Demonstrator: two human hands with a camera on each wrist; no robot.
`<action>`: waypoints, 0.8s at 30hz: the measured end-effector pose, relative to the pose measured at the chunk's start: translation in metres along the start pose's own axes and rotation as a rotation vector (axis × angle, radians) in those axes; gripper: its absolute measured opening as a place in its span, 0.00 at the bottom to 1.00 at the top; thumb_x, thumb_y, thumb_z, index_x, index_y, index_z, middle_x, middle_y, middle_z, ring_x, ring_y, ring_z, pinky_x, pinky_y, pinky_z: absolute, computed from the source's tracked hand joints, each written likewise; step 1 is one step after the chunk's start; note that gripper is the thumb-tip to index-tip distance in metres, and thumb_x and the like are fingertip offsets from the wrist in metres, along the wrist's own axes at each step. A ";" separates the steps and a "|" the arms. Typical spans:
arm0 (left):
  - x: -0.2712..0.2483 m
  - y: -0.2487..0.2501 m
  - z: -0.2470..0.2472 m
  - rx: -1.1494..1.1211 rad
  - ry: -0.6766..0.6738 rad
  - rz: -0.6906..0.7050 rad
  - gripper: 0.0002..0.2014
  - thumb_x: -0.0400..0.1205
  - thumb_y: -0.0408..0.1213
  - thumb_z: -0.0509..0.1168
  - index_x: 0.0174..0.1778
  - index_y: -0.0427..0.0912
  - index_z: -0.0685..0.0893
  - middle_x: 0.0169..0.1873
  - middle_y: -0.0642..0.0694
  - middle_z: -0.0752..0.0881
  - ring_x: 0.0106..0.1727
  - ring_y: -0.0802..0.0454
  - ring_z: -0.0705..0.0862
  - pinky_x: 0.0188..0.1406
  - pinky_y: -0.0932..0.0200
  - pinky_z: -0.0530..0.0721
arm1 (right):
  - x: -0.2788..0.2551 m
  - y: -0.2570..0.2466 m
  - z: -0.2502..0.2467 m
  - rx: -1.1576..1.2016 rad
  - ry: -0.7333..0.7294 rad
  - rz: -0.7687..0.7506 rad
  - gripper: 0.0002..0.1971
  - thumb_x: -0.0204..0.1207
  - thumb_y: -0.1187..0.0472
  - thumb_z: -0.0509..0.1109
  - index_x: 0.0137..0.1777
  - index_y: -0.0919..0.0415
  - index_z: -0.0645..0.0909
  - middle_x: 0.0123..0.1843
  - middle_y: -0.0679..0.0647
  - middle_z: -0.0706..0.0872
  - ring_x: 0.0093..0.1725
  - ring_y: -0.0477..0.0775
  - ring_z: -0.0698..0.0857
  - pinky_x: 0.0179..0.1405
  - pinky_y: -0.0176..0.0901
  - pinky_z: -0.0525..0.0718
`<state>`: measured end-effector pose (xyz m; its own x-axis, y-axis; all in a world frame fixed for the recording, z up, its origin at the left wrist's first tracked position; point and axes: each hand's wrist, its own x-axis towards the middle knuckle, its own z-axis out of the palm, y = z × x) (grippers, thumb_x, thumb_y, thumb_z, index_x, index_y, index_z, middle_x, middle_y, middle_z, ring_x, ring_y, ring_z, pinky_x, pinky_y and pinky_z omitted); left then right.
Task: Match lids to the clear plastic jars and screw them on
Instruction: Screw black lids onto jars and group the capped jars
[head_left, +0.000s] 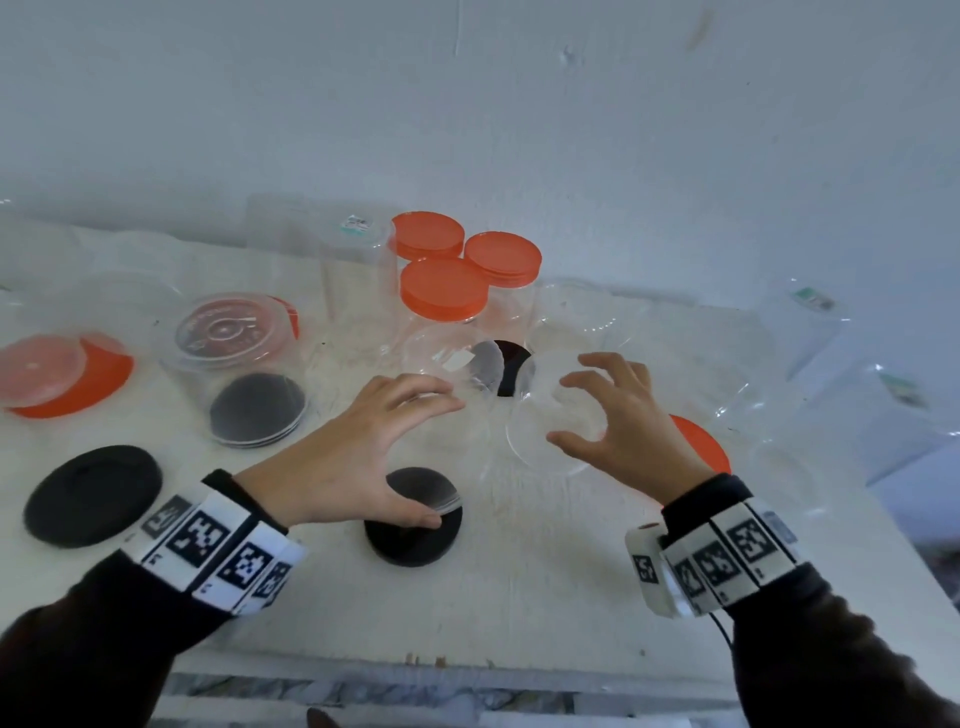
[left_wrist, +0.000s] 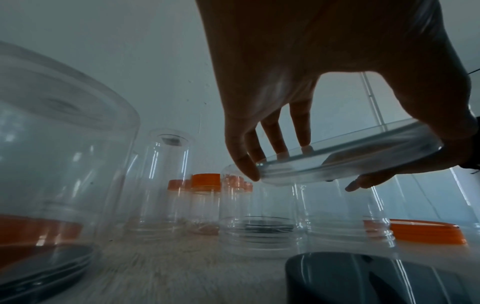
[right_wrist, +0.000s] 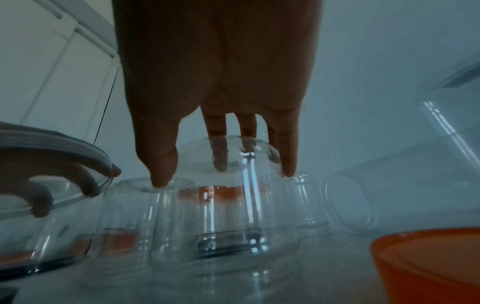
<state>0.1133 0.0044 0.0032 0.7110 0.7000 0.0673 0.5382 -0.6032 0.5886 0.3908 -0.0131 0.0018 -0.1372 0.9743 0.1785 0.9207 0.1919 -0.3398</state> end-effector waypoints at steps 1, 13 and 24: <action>-0.001 -0.001 0.000 -0.001 0.007 -0.002 0.44 0.58 0.68 0.68 0.71 0.69 0.59 0.70 0.73 0.56 0.71 0.73 0.52 0.62 0.86 0.54 | 0.001 -0.001 0.000 -0.017 -0.021 0.008 0.28 0.69 0.46 0.75 0.67 0.54 0.74 0.75 0.50 0.65 0.74 0.52 0.59 0.59 0.37 0.67; -0.053 -0.001 -0.052 0.024 0.321 -0.008 0.45 0.60 0.65 0.71 0.74 0.63 0.65 0.73 0.69 0.60 0.76 0.67 0.56 0.68 0.76 0.59 | 0.048 -0.087 -0.032 0.098 0.115 -0.247 0.23 0.74 0.51 0.71 0.66 0.60 0.75 0.67 0.53 0.74 0.65 0.53 0.73 0.60 0.46 0.74; -0.166 -0.059 -0.103 0.033 0.549 -0.304 0.46 0.56 0.64 0.72 0.72 0.60 0.68 0.72 0.62 0.66 0.74 0.65 0.60 0.64 0.75 0.65 | 0.125 -0.214 0.039 0.027 -0.306 -0.425 0.40 0.68 0.43 0.74 0.77 0.53 0.61 0.76 0.53 0.64 0.73 0.59 0.67 0.70 0.57 0.69</action>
<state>-0.0831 -0.0369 0.0409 0.1928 0.9310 0.3099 0.6997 -0.3519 0.6217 0.1623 0.0722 0.0608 -0.6006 0.7990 0.0295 0.7515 0.5767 -0.3203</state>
